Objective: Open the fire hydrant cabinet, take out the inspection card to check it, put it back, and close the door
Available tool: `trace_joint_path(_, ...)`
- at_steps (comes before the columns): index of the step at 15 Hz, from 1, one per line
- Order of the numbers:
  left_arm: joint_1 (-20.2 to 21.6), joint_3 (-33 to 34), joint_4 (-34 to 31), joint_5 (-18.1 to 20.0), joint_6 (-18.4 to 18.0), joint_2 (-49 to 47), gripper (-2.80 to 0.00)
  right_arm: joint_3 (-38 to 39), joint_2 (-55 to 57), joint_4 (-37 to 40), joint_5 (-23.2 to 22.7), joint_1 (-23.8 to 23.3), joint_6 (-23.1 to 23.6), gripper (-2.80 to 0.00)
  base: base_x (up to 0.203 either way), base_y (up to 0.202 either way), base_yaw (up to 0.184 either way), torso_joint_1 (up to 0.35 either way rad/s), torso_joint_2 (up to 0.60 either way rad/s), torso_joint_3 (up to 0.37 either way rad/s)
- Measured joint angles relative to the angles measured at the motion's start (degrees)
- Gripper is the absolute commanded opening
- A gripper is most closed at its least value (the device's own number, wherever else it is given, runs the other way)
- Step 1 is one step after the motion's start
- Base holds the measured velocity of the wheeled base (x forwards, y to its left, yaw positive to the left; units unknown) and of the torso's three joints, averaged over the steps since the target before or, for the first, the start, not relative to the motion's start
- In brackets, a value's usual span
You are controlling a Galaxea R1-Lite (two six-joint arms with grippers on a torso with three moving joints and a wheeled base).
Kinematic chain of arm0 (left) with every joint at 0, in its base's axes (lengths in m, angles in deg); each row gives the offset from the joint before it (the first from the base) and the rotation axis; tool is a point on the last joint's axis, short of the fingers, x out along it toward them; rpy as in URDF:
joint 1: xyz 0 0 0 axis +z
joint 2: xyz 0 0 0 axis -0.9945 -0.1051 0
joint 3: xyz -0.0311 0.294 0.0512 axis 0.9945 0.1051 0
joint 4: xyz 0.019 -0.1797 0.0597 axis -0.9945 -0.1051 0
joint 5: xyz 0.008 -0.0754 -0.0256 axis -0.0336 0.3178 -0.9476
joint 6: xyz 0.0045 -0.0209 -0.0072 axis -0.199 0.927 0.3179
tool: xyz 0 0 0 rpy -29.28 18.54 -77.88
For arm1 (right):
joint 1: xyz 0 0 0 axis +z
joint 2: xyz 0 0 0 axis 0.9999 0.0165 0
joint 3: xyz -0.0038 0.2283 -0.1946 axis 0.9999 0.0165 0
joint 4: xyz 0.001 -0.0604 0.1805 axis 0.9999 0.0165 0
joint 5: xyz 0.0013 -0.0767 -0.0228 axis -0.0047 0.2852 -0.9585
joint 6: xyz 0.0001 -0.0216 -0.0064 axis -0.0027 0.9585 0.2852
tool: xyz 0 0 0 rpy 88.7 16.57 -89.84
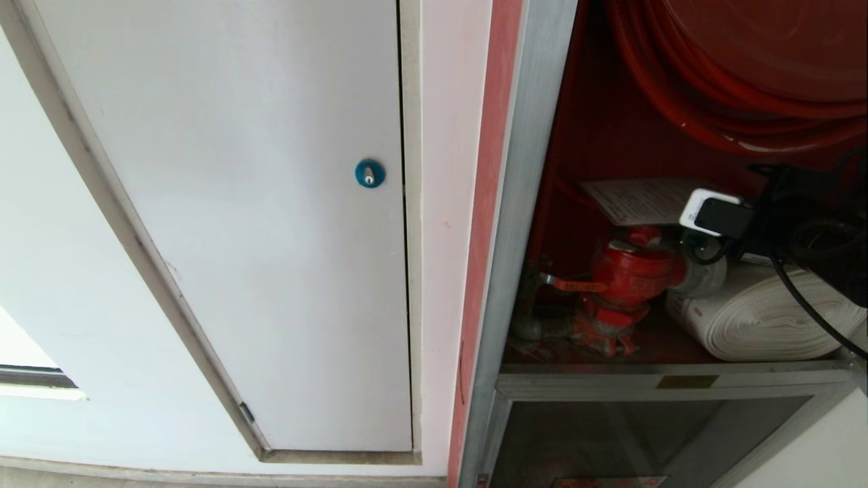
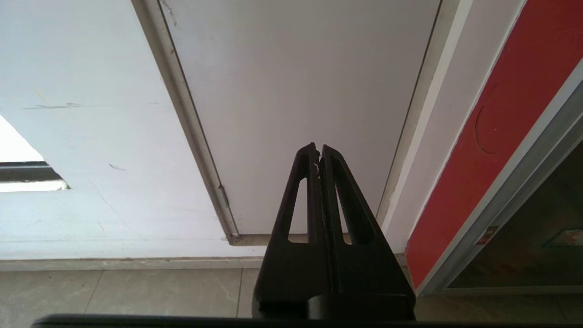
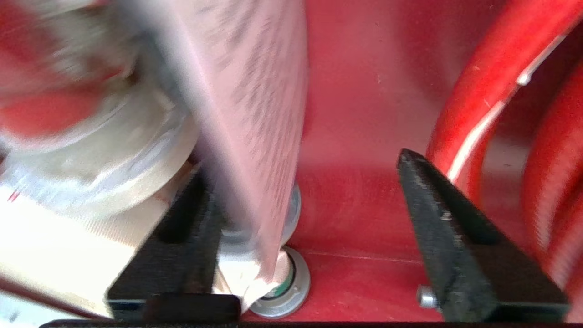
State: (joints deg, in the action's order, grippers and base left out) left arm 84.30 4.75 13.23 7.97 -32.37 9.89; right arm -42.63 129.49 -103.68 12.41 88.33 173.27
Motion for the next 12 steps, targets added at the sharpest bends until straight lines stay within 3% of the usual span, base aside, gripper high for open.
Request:
trace_joint_path(9, 0.0, 0.0, 0.0, 0.0, 0.0, 0.0, -2.80, 10.7, -12.2, 0.4, -4.5, 0.0, 1.0, 0.00, 0.000, 0.000, 0.000, 0.000, 0.00, 0.000)
trace_joint_path(10, 0.0, 0.0, 0.0, 0.0, 0.0, 0.0, -2.80, 11.9, -13.9, 0.4, -4.7, 0.0, 1.0, -2.80, 0.000, 0.000, 0.000, 0.000, 0.00, 0.000)
trace_joint_path(12, 0.0, 0.0, 0.0, 0.0, 0.0, 0.0, -2.80, 14.1, -17.3, 0.7, -4.8, 0.0, 1.0, -2.80, 0.000, 0.000, 0.000, 0.000, 0.00, 0.000)
